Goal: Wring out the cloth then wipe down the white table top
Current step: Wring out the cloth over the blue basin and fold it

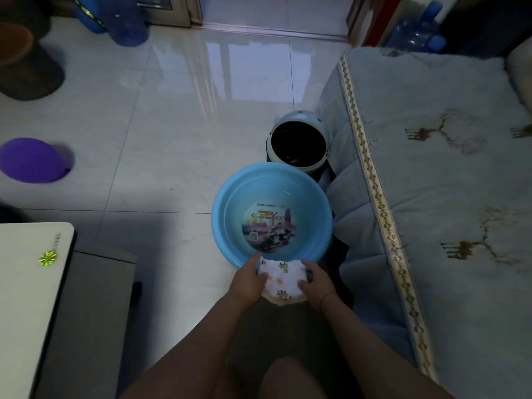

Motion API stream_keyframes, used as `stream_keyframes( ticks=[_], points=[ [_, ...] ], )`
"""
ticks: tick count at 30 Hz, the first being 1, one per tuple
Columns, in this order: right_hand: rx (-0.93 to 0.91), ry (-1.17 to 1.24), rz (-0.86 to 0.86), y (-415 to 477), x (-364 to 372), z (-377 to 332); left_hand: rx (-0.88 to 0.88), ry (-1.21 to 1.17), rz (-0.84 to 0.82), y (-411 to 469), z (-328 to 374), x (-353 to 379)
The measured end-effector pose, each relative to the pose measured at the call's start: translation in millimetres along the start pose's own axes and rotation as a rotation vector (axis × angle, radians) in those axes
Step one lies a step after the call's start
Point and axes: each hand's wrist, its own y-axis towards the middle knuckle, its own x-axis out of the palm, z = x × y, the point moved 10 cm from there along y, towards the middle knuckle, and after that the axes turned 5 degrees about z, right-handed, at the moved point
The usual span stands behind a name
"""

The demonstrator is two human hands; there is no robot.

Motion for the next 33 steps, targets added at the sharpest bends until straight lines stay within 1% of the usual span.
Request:
stream_keyframes(
  ticks=[3,6,10,14,19,22,24,29,30,31,33],
  points=[
    [-0.062,0.004,-0.013,-33,-13,-32,0.004,-0.036,0.024,-27,30,-24],
    [-0.155,-0.024,0.031,-71,-34,-74,0.043,-0.044,0.026,-62,63,-54],
    [-0.267,0.038,0.059,-132,-57,-141,0.047,-0.144,0.047,-114,98,-100],
    [-0.404,0.128,0.03,-205,-73,-221,0.082,-0.209,0.087,-169,132,-147],
    [-0.552,0.165,-0.069,-298,-78,-316,0.052,-0.291,0.179,-230,162,-208],
    [-0.616,0.185,-0.142,-345,-73,-361,0.043,-0.402,0.217,-264,181,-240],
    [-0.664,0.214,-0.193,-375,-67,-387,-0.004,-0.497,0.231,-283,184,-259],
    [-0.748,0.32,-0.369,-437,-45,-433,-0.071,-0.936,0.13,-330,192,-288],
    [-0.757,0.338,-0.41,-447,-39,-438,-0.081,-1.023,0.133,-339,192,-294],
    [-0.766,0.348,-0.45,-455,-33,-443,-0.08,-1.078,0.153,-348,189,-301],
    [-0.793,0.342,-0.52,-470,-23,-451,-0.019,-1.126,0.192,-369,187,-316]
  ],
)
